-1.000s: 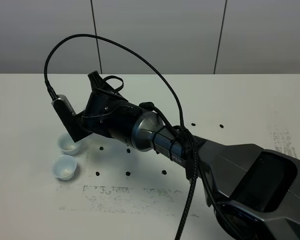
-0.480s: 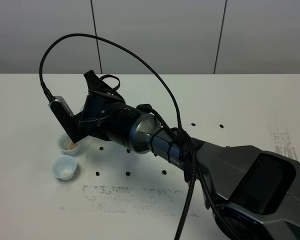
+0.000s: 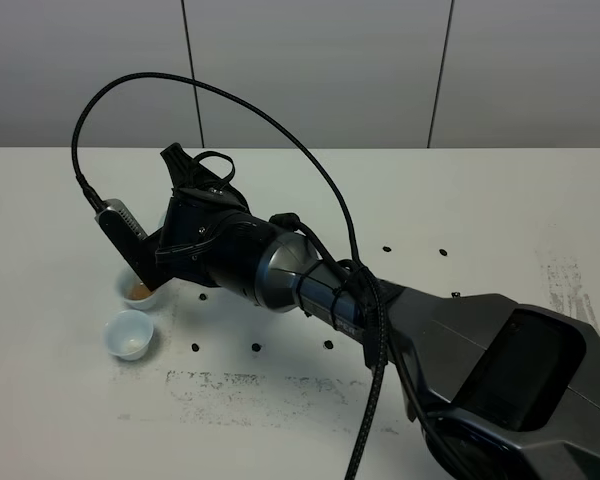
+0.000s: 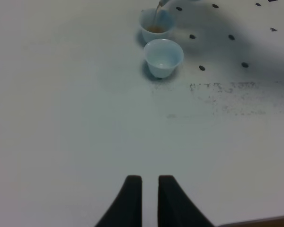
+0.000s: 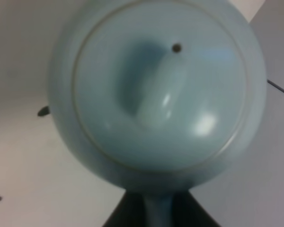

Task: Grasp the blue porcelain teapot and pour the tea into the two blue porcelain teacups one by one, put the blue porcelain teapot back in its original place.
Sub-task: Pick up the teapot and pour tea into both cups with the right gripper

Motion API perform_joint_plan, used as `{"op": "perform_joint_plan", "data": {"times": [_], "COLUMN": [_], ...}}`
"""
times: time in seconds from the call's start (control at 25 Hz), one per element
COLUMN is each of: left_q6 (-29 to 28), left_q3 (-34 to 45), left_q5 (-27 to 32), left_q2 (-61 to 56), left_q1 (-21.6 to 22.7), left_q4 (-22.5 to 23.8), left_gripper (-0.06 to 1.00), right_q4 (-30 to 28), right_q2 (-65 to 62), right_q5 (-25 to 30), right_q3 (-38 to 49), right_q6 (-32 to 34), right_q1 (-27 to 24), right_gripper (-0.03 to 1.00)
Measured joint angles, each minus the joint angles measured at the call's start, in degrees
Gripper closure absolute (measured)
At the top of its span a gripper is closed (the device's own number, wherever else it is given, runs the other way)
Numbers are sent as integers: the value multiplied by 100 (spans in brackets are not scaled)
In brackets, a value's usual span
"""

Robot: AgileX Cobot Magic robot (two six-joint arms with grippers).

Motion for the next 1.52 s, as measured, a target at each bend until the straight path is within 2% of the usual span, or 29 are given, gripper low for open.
{"op": "perform_joint_plan", "data": {"times": [0.4,1.52], "left_q6": [0,0], "left_q3": [0,0], "left_q5": [0,0], "left_q2": [0,0], "left_q1": [0,0], "left_q4": [0,0], "left_gripper": [83,83], "right_q4": [-534,-938], "right_q2": [26,26], "right_q5": [-7,-75], "right_q3": [0,0], "right_q6": [-18,-484], "right_q1": [2,145], "right_gripper": [93,93]}}
